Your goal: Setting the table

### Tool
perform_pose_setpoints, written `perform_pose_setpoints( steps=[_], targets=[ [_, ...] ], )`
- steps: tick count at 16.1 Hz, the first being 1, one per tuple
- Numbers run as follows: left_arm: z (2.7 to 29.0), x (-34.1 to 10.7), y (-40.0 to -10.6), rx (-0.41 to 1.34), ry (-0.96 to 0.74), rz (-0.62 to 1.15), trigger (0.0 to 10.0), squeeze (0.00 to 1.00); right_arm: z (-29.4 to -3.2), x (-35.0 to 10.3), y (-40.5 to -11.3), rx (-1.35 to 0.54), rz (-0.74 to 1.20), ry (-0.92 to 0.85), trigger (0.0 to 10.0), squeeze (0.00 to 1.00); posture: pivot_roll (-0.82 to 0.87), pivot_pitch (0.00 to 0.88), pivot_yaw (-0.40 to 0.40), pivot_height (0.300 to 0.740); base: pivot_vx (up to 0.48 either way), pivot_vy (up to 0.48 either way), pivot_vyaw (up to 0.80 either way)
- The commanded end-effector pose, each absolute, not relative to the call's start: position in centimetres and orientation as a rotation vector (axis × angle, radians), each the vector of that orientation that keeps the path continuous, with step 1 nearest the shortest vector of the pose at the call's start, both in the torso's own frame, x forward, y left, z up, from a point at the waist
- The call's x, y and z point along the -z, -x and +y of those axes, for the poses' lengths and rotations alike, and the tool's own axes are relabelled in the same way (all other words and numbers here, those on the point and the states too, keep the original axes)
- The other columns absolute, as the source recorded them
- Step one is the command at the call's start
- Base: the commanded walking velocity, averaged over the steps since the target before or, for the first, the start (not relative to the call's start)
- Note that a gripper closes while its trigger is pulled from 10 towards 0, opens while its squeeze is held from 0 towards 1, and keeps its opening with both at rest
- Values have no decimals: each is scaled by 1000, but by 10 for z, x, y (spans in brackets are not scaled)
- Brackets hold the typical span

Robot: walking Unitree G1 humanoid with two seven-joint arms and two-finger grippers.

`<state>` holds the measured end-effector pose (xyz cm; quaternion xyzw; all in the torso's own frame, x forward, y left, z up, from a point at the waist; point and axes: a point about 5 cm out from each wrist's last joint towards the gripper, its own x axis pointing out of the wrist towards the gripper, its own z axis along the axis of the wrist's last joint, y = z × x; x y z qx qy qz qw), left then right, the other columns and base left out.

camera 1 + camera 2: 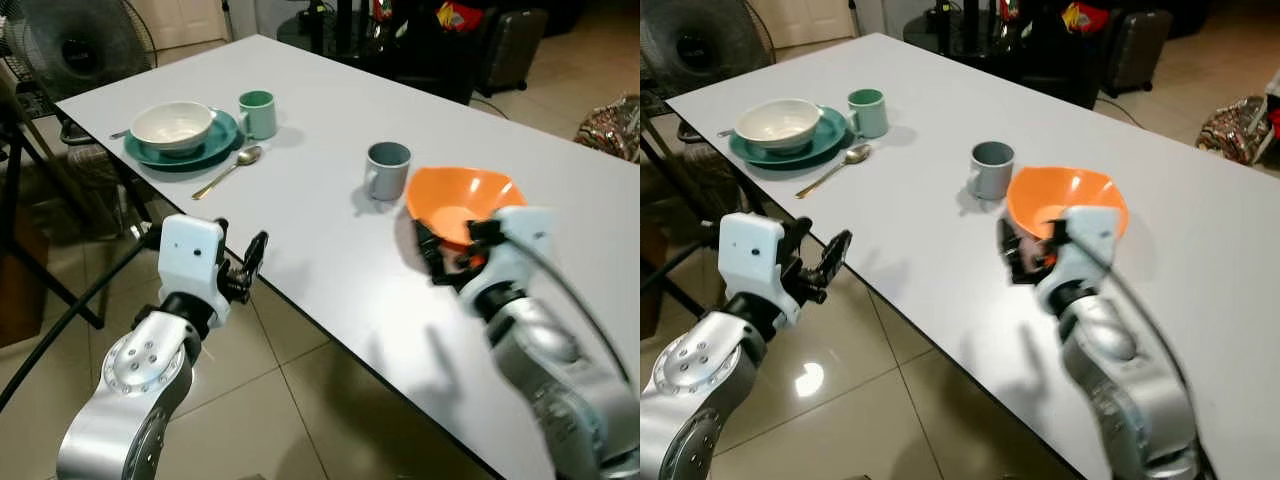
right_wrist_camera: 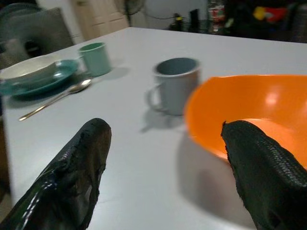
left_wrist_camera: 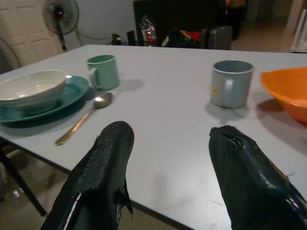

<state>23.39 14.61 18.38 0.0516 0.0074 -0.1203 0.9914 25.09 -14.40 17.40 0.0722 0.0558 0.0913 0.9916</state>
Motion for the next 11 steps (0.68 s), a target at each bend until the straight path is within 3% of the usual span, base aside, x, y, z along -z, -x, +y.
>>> perform_pose_setpoints(
  steps=[1,10,11],
  targets=[
    [154,-181,-235,205,-130,31,10000,0,-140,-173,-249,-184,97,-146,10000,0,-65,21,43,740,0,326,0],
    [154,-180,-236,207,-145,36,10000,0,-133,-163,-249,-202,103,-153,10000,0,-57,13,38,740,0,330,0],
    [154,-180,-236,207,-146,36,10000,0,-133,-162,-250,-204,107,-153,10000,0,-55,12,37,740,0,326,675]
  ],
)
